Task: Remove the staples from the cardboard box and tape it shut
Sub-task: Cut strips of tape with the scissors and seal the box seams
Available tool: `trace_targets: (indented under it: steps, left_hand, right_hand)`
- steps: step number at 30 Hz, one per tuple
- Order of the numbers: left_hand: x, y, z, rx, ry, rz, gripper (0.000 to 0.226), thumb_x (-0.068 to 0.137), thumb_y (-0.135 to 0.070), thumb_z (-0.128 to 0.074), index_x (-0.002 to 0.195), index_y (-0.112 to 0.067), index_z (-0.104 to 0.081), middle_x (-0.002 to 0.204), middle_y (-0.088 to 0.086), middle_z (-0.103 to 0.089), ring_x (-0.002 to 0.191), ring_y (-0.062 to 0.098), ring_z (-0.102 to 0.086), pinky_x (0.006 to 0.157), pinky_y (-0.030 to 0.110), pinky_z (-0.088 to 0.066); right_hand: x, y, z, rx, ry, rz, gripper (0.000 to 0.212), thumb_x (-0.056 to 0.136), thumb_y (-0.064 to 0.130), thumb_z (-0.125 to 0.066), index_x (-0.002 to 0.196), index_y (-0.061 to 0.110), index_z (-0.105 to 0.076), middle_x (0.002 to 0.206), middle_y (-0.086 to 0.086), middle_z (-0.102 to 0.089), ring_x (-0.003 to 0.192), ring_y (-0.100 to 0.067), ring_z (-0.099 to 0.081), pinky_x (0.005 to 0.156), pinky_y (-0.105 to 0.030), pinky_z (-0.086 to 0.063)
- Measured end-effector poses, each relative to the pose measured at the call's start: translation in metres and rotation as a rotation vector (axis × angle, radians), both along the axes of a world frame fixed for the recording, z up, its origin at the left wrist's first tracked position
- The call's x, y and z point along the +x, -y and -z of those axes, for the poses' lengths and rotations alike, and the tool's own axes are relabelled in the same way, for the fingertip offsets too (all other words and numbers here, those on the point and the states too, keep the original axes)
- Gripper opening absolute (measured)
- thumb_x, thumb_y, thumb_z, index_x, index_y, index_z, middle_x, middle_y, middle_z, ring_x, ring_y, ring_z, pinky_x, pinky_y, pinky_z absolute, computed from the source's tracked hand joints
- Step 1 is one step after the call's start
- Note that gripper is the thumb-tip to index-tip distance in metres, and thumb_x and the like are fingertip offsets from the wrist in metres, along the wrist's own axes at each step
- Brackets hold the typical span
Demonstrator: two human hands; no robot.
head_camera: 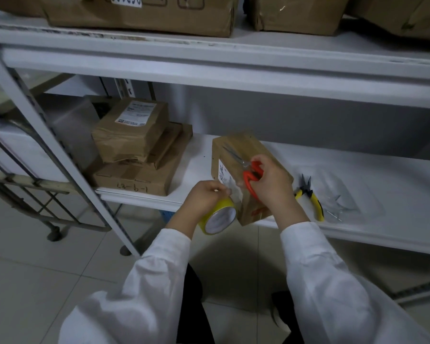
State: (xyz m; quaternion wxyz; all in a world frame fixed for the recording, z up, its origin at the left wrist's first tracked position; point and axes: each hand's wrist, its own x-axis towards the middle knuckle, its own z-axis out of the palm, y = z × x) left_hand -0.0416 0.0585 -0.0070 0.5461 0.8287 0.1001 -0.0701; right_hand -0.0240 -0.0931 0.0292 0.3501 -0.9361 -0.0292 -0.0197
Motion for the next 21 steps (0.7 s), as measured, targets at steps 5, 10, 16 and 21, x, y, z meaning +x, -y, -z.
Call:
trace_targets:
  steps: [5, 10, 16, 21]
  left_hand:
    - [0.006, 0.005, 0.004, 0.014, 0.073, 0.004, 0.023, 0.086, -0.021, -0.064, 0.066, -0.033, -0.069, 0.103, 0.006, -0.070, 0.102, 0.027, -0.062, 0.097, 0.043, -0.049]
    - [0.009, 0.011, 0.006, 0.041, 0.099, -0.018, 0.030, 0.088, -0.011, -0.058, 0.069, -0.033, -0.066, 0.105, 0.007, -0.069, 0.103, 0.028, -0.060, 0.098, 0.042, -0.048]
    - [0.003, 0.012, 0.015, -0.022, 0.034, -0.075, 0.014, 0.085, -0.028, -0.065, 0.072, -0.026, -0.070, 0.102, 0.008, -0.070, 0.101, 0.027, -0.062, 0.097, 0.043, -0.048]
    - [-0.004, 0.015, 0.014, -0.031, 0.039, -0.116, 0.011, 0.087, -0.023, -0.063, 0.079, -0.019, -0.070, 0.103, 0.009, -0.070, 0.103, 0.026, -0.061, 0.097, 0.040, -0.048]
  right_hand:
    - [-0.012, 0.013, -0.017, 0.214, -0.066, 0.008, 0.069, 0.065, 0.042, -0.082, 0.112, 0.022, -0.037, 0.111, -0.002, -0.060, 0.102, -0.022, -0.056, 0.090, -0.036, -0.047]
    - [-0.030, 0.027, -0.022, 0.398, -0.283, -0.032, 0.045, 0.064, 0.038, -0.082, 0.085, 0.016, -0.049, 0.074, -0.008, -0.067, 0.060, -0.019, -0.061, 0.065, -0.034, -0.053]
    - [-0.046, 0.037, -0.004, 0.430, -0.465, -0.102, 0.044, 0.071, 0.034, -0.077, 0.099, 0.005, -0.061, 0.067, -0.011, -0.068, 0.057, -0.019, -0.061, 0.063, -0.031, -0.053]
    - [-0.054, 0.036, 0.010, 0.416, -0.497, -0.075, 0.040, 0.070, 0.038, -0.078, 0.093, 0.008, -0.064, 0.072, -0.012, -0.070, 0.057, -0.017, -0.063, 0.062, -0.029, -0.053]
